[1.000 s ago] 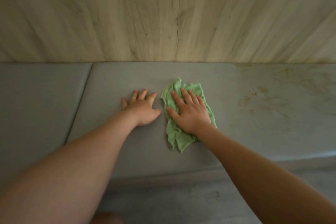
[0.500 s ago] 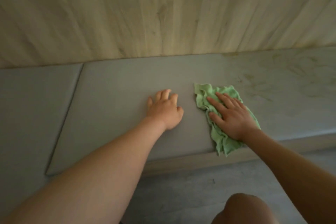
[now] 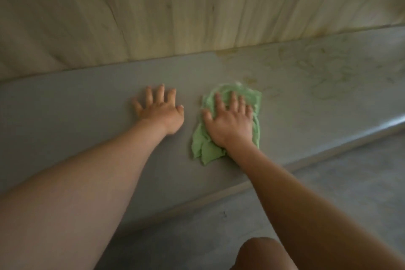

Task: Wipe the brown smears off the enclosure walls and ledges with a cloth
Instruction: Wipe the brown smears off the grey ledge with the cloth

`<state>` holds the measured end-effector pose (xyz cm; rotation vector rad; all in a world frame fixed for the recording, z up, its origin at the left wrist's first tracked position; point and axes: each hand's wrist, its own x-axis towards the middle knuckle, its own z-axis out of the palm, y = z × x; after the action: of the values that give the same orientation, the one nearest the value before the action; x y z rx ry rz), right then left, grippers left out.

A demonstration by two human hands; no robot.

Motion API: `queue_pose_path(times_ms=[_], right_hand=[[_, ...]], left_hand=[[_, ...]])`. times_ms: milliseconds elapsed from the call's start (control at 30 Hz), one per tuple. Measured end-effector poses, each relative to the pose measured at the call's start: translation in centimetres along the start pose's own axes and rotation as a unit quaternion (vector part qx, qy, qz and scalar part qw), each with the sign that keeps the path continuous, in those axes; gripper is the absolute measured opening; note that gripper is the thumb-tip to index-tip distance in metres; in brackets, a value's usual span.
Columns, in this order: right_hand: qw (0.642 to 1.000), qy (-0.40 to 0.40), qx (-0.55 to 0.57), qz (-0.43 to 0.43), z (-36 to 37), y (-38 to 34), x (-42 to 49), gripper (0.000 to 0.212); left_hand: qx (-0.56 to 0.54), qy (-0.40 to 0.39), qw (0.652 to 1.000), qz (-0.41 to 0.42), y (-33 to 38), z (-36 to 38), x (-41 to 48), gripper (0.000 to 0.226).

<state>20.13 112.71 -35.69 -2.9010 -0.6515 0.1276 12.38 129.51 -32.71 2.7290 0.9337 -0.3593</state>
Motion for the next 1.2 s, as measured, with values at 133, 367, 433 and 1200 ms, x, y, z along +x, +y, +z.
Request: queue_pose_path(times_ms=[133, 367, 433, 1200], right_hand=[[0.983, -0.013, -0.024, -0.18, -0.4, 1.1, 4.4, 0.069], [0.999, 0.004, -0.041, -0.032, -1.8, 5.0, 17.0, 0.082], [0.999, 0.01, -0.029, 0.009, -1.9, 4.9, 19.8, 0.093], [0.995, 0.035, -0.004, 0.09, -2.5, 2.9, 23.9, 0.079]], left_hand=[[-0.001, 0.009, 1.0, -0.015, -0.4, 1.7, 1.5, 0.063], [0.011, 0.008, 1.0, 0.0, -0.6, 2.3, 2.1, 0.064], [0.004, 0.007, 1.0, 0.004, -0.6, 2.5, 2.1, 0.064], [0.003, 0.053, 0.999, 0.012, -0.6, 3.3, 1.9, 0.065]])
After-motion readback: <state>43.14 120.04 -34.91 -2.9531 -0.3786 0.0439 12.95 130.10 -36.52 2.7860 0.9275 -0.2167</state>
